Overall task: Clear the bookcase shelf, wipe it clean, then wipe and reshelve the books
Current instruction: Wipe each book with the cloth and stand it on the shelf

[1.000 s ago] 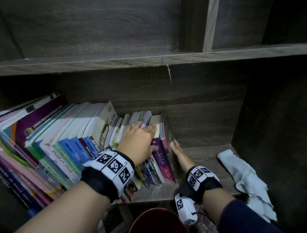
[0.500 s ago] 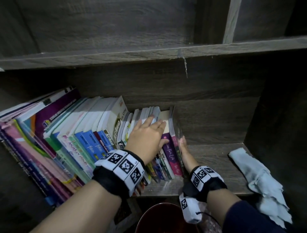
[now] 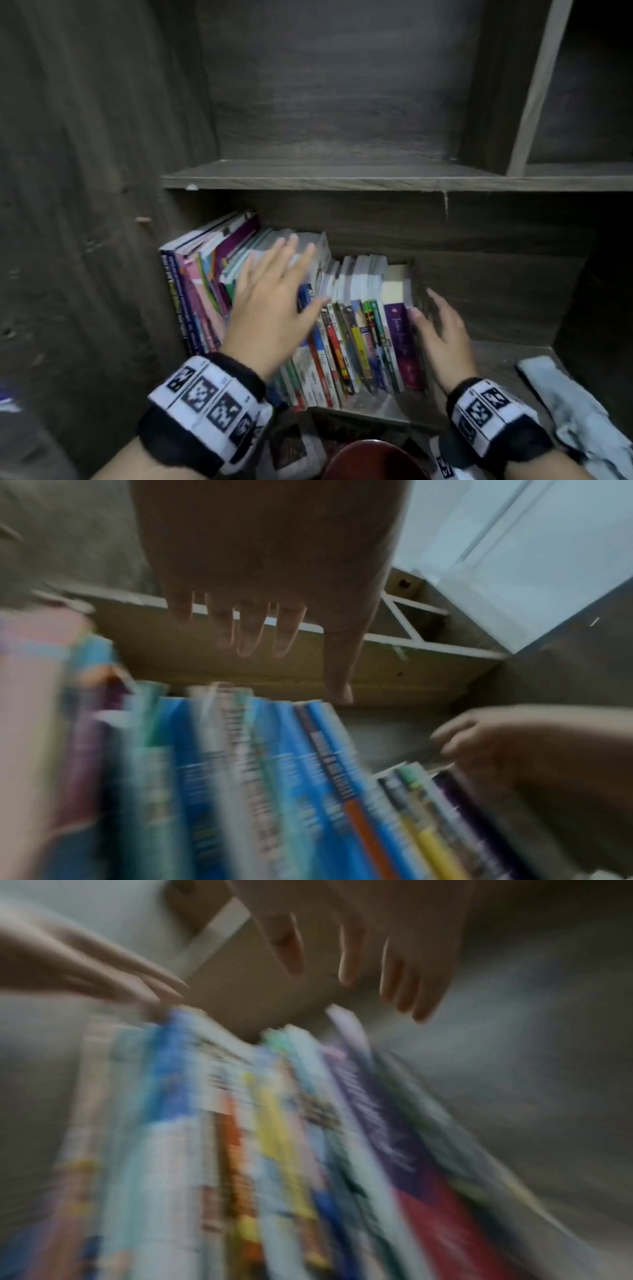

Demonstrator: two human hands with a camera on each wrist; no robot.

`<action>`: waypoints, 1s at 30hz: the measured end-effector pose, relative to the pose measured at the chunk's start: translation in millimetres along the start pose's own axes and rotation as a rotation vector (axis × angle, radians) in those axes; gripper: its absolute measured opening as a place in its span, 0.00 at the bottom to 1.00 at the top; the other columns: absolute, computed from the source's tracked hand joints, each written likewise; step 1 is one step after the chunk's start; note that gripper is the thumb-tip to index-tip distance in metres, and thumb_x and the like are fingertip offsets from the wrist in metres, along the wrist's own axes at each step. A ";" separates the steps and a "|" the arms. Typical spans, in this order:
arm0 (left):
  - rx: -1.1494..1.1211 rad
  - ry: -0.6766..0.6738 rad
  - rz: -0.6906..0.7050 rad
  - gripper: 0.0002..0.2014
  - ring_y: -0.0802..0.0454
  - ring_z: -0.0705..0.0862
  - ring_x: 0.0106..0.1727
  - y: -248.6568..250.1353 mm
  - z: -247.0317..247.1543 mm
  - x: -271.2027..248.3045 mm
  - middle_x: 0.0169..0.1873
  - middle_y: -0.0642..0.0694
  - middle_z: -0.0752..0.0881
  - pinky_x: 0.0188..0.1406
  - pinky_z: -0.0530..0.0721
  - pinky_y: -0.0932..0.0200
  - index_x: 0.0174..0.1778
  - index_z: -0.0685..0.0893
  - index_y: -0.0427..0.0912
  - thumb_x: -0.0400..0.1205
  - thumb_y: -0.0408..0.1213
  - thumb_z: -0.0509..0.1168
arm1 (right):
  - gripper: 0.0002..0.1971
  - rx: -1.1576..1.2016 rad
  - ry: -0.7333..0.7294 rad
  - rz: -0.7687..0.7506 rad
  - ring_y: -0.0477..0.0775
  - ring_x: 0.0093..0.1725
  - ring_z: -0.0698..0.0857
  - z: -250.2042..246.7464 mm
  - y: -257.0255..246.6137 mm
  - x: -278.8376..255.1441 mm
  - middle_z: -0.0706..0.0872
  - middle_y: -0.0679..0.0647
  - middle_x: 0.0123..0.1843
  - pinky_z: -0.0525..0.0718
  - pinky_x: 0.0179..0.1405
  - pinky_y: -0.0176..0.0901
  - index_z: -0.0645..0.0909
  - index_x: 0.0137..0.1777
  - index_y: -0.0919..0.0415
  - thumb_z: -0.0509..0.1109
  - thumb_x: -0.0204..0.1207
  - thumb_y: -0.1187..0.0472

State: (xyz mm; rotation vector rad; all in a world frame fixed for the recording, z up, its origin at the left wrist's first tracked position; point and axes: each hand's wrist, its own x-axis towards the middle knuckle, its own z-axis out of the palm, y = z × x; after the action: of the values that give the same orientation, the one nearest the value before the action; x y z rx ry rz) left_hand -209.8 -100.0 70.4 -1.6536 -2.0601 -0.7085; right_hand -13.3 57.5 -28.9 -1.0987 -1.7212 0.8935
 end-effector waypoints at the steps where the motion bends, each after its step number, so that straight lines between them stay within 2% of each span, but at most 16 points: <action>1: 0.080 -0.037 -0.052 0.41 0.54 0.46 0.85 -15.9 -6.8 -2.9 0.85 0.53 0.50 0.84 0.39 0.48 0.85 0.53 0.55 0.79 0.66 0.61 | 0.23 -0.061 0.059 -0.121 0.55 0.74 0.71 1.6 -15.9 -10.2 0.72 0.53 0.75 0.70 0.74 0.55 0.74 0.73 0.51 0.70 0.79 0.53; 3: 0.206 -0.140 -0.113 0.51 0.49 0.43 0.86 -47.5 -10.7 -9.3 0.85 0.47 0.46 0.83 0.34 0.47 0.86 0.47 0.52 0.73 0.67 0.66 | 0.19 -0.099 0.052 -0.316 0.49 0.61 0.78 17.3 -44.3 -32.3 0.76 0.50 0.63 0.76 0.64 0.43 0.79 0.65 0.52 0.73 0.75 0.62; 4: 0.239 -0.194 -0.119 0.55 0.47 0.46 0.86 -59.3 -8.9 -12.3 0.85 0.44 0.50 0.82 0.33 0.47 0.86 0.49 0.49 0.70 0.66 0.71 | 0.18 -0.090 -0.021 -0.334 0.46 0.54 0.80 30.1 -55.5 -43.0 0.77 0.49 0.58 0.77 0.57 0.36 0.79 0.62 0.51 0.74 0.74 0.64; 5: 0.289 -0.250 -0.107 0.57 0.44 0.54 0.85 -66.7 -6.5 -15.2 0.84 0.41 0.58 0.83 0.34 0.47 0.85 0.55 0.45 0.65 0.63 0.76 | 0.18 -0.097 -0.119 -0.292 0.45 0.49 0.81 45.1 -60.4 -51.0 0.79 0.48 0.53 0.78 0.51 0.32 0.79 0.62 0.52 0.74 0.74 0.64; 6: 0.343 -0.264 -0.087 0.58 0.43 0.65 0.82 -71.3 -4.4 -16.5 0.80 0.40 0.68 0.82 0.37 0.47 0.83 0.64 0.42 0.60 0.60 0.81 | 0.18 -0.132 -0.218 -0.209 0.46 0.47 0.82 61.2 -62.5 -57.1 0.81 0.49 0.50 0.79 0.48 0.32 0.78 0.63 0.53 0.74 0.75 0.62; 8: 0.382 -0.195 -0.047 0.53 0.40 0.78 0.72 -78.9 1.6 -18.5 0.69 0.39 0.81 0.81 0.43 0.46 0.75 0.77 0.38 0.53 0.54 0.85 | 0.22 -0.261 -0.355 -0.002 0.51 0.52 0.83 91.0 -57.6 -66.5 0.84 0.52 0.53 0.81 0.53 0.40 0.73 0.69 0.56 0.72 0.77 0.55; 10: 0.363 -0.138 0.011 0.49 0.40 0.81 0.70 -83.9 3.8 -17.7 0.66 0.39 0.83 0.81 0.46 0.45 0.72 0.79 0.38 0.55 0.55 0.83 | 0.29 -0.316 -0.383 0.130 0.54 0.64 0.81 105.7 -50.6 -72.8 0.81 0.55 0.66 0.79 0.61 0.44 0.65 0.76 0.58 0.70 0.79 0.51; 12: 0.361 -0.089 0.054 0.48 0.41 0.80 0.71 -89.4 5.2 -18.2 0.67 0.40 0.83 0.81 0.49 0.43 0.73 0.78 0.39 0.58 0.58 0.79 | 0.32 -0.315 -0.334 0.129 0.53 0.69 0.78 110.1 -46.9 -80.3 0.76 0.53 0.73 0.77 0.64 0.44 0.61 0.78 0.55 0.68 0.79 0.47; 14: 0.359 -0.092 0.077 0.47 0.42 0.78 0.73 -94.6 7.4 -19.4 0.69 0.42 0.81 0.81 0.49 0.43 0.75 0.76 0.40 0.62 0.62 0.73 | 0.30 -0.265 -0.276 0.087 0.50 0.64 0.79 112.6 -43.8 -86.1 0.74 0.52 0.73 0.78 0.59 0.43 0.61 0.77 0.49 0.65 0.79 0.43; 16: 0.329 -0.111 0.083 0.45 0.43 0.77 0.74 -99.4 11.0 -19.4 0.70 0.43 0.81 0.82 0.46 0.43 0.76 0.75 0.41 0.67 0.67 0.64 | 0.28 -0.221 -0.227 0.042 0.44 0.52 0.77 115.4 -40.5 -86.9 0.73 0.51 0.70 0.77 0.50 0.37 0.63 0.77 0.44 0.61 0.79 0.40; 17: 0.313 -0.120 0.079 0.44 0.43 0.77 0.74 -100.6 12.6 -18.8 0.69 0.44 0.81 0.82 0.45 0.44 0.76 0.75 0.41 0.70 0.69 0.59 | 0.27 -0.210 -0.196 0.003 0.43 0.49 0.75 117.3 -37.8 -84.5 0.72 0.50 0.66 0.75 0.48 0.36 0.64 0.76 0.43 0.59 0.79 0.39; 19: 0.286 -0.110 0.082 0.43 0.44 0.76 0.74 -102.5 15.4 -17.6 0.69 0.45 0.81 0.82 0.43 0.44 0.76 0.74 0.43 0.73 0.70 0.53 | 0.24 -0.208 -0.114 -0.092 0.46 0.52 0.76 120.5 -33.1 -76.5 0.69 0.47 0.58 0.74 0.49 0.38 0.71 0.73 0.46 0.58 0.79 0.40; 22: 0.235 -0.054 0.091 0.41 0.44 0.76 0.74 -103.9 18.1 -17.6 0.68 0.45 0.81 0.82 0.43 0.46 0.76 0.74 0.43 0.71 0.66 0.61 | 0.20 -0.203 -0.018 -0.170 0.50 0.51 0.76 124.8 -26.8 -66.8 0.69 0.45 0.52 0.77 0.50 0.43 0.77 0.67 0.52 0.62 0.79 0.45; 24: 0.215 -0.032 0.102 0.41 0.43 0.77 0.74 -105.6 18.5 -16.6 0.67 0.45 0.82 0.82 0.43 0.46 0.75 0.75 0.43 0.70 0.64 0.63 | 0.17 -0.194 0.017 -0.190 0.49 0.48 0.77 129.2 -21.8 -63.2 0.71 0.45 0.51 0.78 0.48 0.45 0.79 0.64 0.52 0.65 0.79 0.46; 28: 0.163 -0.035 0.118 0.39 0.44 0.76 0.74 -109.3 19.2 -13.7 0.67 0.46 0.82 0.82 0.40 0.49 0.76 0.75 0.44 0.70 0.62 0.65 | 0.16 -0.160 0.072 -0.179 0.50 0.50 0.79 143.0 -18.0 -60.9 0.75 0.46 0.51 0.84 0.48 0.50 0.79 0.63 0.49 0.66 0.78 0.45; 30: 0.144 -0.023 0.123 0.39 0.45 0.76 0.74 -110.5 18.6 -12.9 0.68 0.47 0.81 0.82 0.37 0.51 0.76 0.75 0.45 0.70 0.60 0.65 | 0.18 -0.139 0.107 -0.170 0.51 0.50 0.80 148.7 -17.2 -61.9 0.77 0.48 0.51 0.84 0.46 0.50 0.80 0.62 0.49 0.64 0.77 0.43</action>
State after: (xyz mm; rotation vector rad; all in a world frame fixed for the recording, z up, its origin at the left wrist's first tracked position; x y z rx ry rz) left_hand -314.8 -117.3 33.1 -1.6962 -1.9561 -0.4904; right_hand -143.0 -22.3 -84.2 -1.0519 -1.7784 0.6075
